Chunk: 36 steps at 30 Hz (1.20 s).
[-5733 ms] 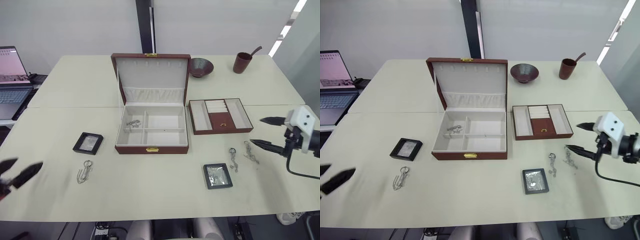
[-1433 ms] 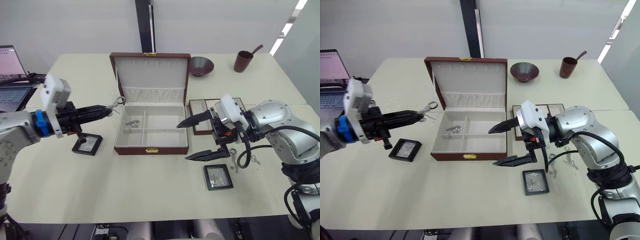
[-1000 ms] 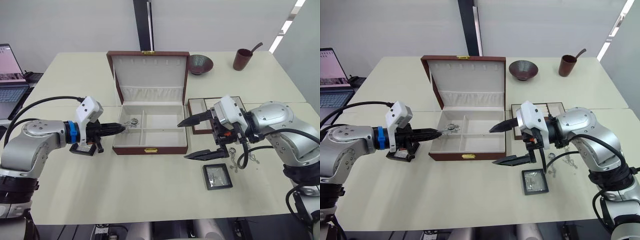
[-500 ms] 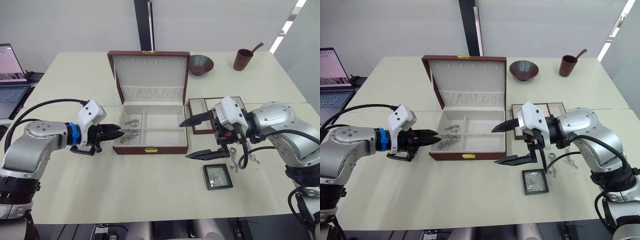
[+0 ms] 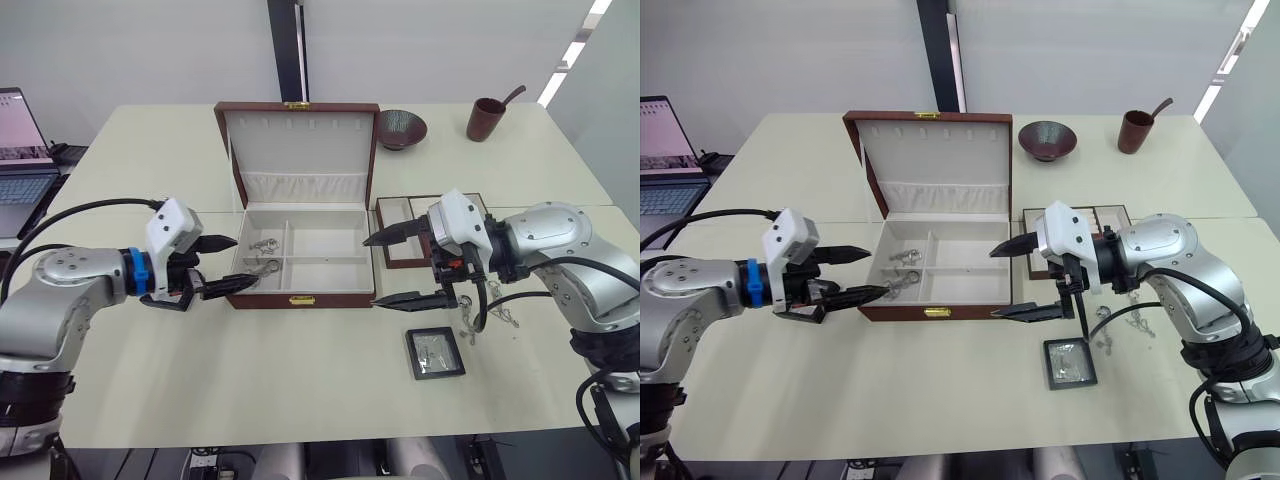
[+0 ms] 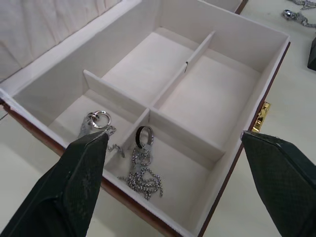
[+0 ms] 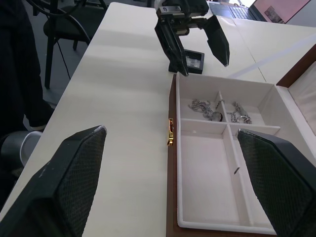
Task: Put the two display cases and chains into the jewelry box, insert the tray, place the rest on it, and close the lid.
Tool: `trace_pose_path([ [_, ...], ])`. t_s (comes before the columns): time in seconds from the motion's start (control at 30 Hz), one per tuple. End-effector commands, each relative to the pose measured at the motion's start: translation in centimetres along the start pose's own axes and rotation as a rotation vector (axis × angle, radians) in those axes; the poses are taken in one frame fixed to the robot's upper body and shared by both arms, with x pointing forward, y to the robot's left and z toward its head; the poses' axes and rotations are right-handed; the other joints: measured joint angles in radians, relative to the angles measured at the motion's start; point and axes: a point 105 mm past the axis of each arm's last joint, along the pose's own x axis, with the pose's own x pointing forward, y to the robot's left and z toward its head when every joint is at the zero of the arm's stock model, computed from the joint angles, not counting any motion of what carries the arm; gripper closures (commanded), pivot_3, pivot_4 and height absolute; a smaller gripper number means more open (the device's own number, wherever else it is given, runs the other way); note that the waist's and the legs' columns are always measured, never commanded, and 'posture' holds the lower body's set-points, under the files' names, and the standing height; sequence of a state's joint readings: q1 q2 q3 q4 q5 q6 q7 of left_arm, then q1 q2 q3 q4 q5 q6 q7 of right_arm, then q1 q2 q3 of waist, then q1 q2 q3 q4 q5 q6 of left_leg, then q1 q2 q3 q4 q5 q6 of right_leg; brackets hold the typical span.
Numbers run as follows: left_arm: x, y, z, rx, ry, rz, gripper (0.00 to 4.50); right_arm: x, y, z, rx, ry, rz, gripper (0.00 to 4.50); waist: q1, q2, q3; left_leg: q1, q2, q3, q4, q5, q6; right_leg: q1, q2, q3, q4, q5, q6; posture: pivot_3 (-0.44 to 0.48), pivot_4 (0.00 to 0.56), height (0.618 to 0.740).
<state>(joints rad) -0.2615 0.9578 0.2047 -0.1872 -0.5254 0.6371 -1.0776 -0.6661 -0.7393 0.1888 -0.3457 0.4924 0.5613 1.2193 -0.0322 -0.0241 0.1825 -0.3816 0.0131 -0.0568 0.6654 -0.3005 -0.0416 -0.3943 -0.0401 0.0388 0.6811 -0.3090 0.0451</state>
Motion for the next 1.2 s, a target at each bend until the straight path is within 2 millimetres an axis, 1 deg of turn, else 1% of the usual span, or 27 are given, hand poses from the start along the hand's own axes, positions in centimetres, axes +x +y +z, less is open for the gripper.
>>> trace_pose_path([
  [0.03, -1.7, 0.0, 1.9, 0.061, -0.074, 0.034, 0.06, -0.9, -0.5, 0.8, -0.052, -0.011, -0.041, 0.00, 0.001, 0.000, 0.000, 0.000, 0.000, 0.000, 0.000, 0.000, 0.000, 0.000, 0.000, 0.000, 0.000, 0.000, 0.000, 0.000, 0.150, 0.740],
  [0.1, -3.5, 0.8, 2.3, 0.054, -0.110, 0.110, 0.06, -1.4, -0.9, 0.8, -0.047, -0.004, -0.078, 0.00, 0.001, 0.000, 0.000, 0.000, 0.000, 0.000, 0.000, 0.000, 0.000, 0.000, 0.000, 0.000, 0.000, 0.000, 0.000, 0.000, 0.150, 0.740],
  [0.2, -5.9, 1.8, 1.6, 0.033, -0.117, 0.237, 0.06, -2.7, -1.6, 0.2, -0.024, 0.040, -0.146, 0.00, 0.001, 0.000, 0.000, 0.000, 0.000, 0.000, 0.000, 0.000, 0.000, 0.000, -0.001, 0.000, 0.000, 0.000, 0.000, 0.000, 0.150, 0.740],
  [0.23, -6.8, 2.3, 0.8, 0.031, -0.108, 0.305, 0.06, -3.5, -1.8, -0.3, -0.013, 0.054, -0.181, 0.00, 0.001, 0.000, 0.000, 0.000, 0.000, 0.000, 0.000, 0.000, 0.000, 0.000, -0.001, 0.000, 0.000, 0.000, 0.000, 0.000, 0.150, 0.740],
  [0.3, -7.9, 2.5, -0.3, 0.028, -0.095, 0.385, 0.06, -4.6, -2.2, -0.8, 0.001, 0.068, -0.231, 0.00, 0.000, 0.000, 0.000, 0.001, 0.000, 0.000, 0.000, 0.000, 0.000, 0.001, -0.001, 0.000, -0.001, 0.000, 0.000, 0.000, 0.150, 0.740],
  [0.37, -9.7, 3.0, -2.2, 0.015, -0.086, 0.501, 0.06, -6.9, -3.0, -1.8, 0.025, 0.089, -0.341, 0.00, 0.002, 0.000, 0.000, 0.001, 0.000, 0.001, 0.000, 0.000, 0.000, 0.001, -0.002, 0.000, -0.001, 0.000, 0.000, 0.000, 0.150, 0.740],
  [0.43, -11.5, 3.3, -3.7, -0.028, -0.097, 0.594, 0.06, -9.1, -3.3, -3.1, 0.050, 0.130, -0.427, 0.00, 0.004, 0.000, 0.000, 0.001, 0.000, 0.001, 0.000, 0.000, 0.000, 0.002, -0.004, 0.000, -0.001, 0.000, 0.000, 0.000, 0.150, 0.740],
  [0.53, -13.3, 3.4, -5.4, -0.079, -0.091, 0.660, 0.06, -11.4, -3.1, -4.5, 0.084, 0.182, -0.500, 0.00, 0.004, 0.000, 0.000, 0.002, -0.001, 0.001, 0.000, 0.000, 0.000, 0.003, -0.006, -0.001, -0.001, 0.000, 0.000, 0.000, 0.150, 0.740],
  [0.57, -13.8, 3.4, -5.8, -0.090, -0.094, 0.676, 0.06, -11.8, -3.0, -4.8, 0.093, 0.192, -0.517, 0.00, 0.005, 0.000, 0.000, 0.002, 0.000, 0.000, 0.000, 0.000, 0.000, 0.004, -0.006, -0.001, -0.001, 0.000, 0.000, 0.000, 0.150, 0.740],
  [0.6, -14.5, 3.4, -6.6, -0.108, -0.083, 0.696, 0.06, -12.7, -2.8, -5.4, 0.103, 0.215, -0.541, 0.00, 0.005, 0.000, 0.000, 0.002, 0.000, 0.000, 0.000, 0.000, 0.000, 0.005, -0.006, -0.002, -0.001, 0.000, 0.000, 0.000, 0.150, 0.740],
  [0.63, -15.2, 3.4, -7.5, -0.132, -0.072, 0.719, 0.06, -13.7, -2.6, -6.1, 0.118, 0.244, -0.570, 0.00, 0.005, 0.000, 0.000, 0.004, -0.001, 0.000, 0.000, 0.000, 0.000, 0.005, -0.006, -0.002, -0.001, 0.000, 0.000, 0.000, 0.150, 0.740],
  [0.67, -16.0, 3.3, -8.9, -0.163, -0.048, 0.741, 0.06, -15.0, -2.2, -7.1, 0.144, 0.279, -0.611, 0.00, 0.005, 0.000, 0.000, 0.004, -0.001, 0.001, 0.000, 0.000, 0.000, 0.006, -0.006, -0.002, 0.000, 0.000, 0.000, 0.000, 0.150, 0.740],
  [0.73, -17.2, 3.0, -10.9, -0.208, -0.011, 0.784, 0.06, -17.3, -1.1, -8.9, 0.191, 0.340, -0.677, 0.00, 0.005, 0.000, 0.000, 0.005, -0.001, 0.001, 0.000, 0.000, 0.000, 0.007, -0.005, -0.002, 0.000, 0.000, 0.000, 0.000, 0.150, 0.740],
  [0.83, -17.9, 2.7, -12.4, -0.248, 0.005, 0.827, 0.06, -19.0, 0.4, -10.7, 0.241, 0.389, -0.727, 0.00, 0.004, 0.000, -0.001, 0.006, -0.002, 0.004, 0.000, 0.000, 0.000, 0.007, -0.005, 0.000, -0.001, 0.000, 0.001, 0.000, 0.150, 0.740],
  [0.93, -17.9, 2.3, -13.2, -0.272, 0.020, 0.824, 0.06, -19.9, 1.8, -12.4, 0.270, 0.437, -0.751, 0.00, 0.003, -0.001, -0.001, 0.007, -0.001, 0.003, 0.000, 0.000, 0.000, 0.008, -0.005, 0.000, 0.000, 0.001, 0.001, 0.000, 0.150, 0.740],
  [1.0, -17.3, 1.9, -13.2, -0.288, 0.012, 0.798, 0.06, -20.4, 2.6, -13.6, 0.287, 0.464, -0.774, 0.00, 0.003, -0.001, -0.001, 0.010, -0.001, 0.004, -0.001, 0.000, 0.000, 0.010, -0.004, 0.000, 0.000, 0.001, 0.001, 0.000, 0.150, 0.740],
  [1.1, -16.6, 1.8, -12.8, -0.286, 0.002, 0.781, 0.06, -20.6, 3.5, -14.6, 0.317, 0.467, -0.793, 0.00, 0.002, -0.001, -0.001, 0.018, -0.001, 0.005, -0.002, 0.000, 0.000, 0.018, -0.004, 0.001, -0.001, 0.001, 0.001, 0.000, 0.150, 0.740],
  [1.2, -16.2, 1.8, -12.5, -0.278, -0.003, 0.772, 0.06, -20.6, 4.2, -15.2, 0.336, 0.471, -0.797, 0.00, 0.002, -0.001, -0.001, 0.019, 0.000, 0.005, -0.002, 0.000, 0.000, 0.019, -0.003, 0.001, -0.001, 0.001, 0.001, 0.000, 0.150, 0.740],
])
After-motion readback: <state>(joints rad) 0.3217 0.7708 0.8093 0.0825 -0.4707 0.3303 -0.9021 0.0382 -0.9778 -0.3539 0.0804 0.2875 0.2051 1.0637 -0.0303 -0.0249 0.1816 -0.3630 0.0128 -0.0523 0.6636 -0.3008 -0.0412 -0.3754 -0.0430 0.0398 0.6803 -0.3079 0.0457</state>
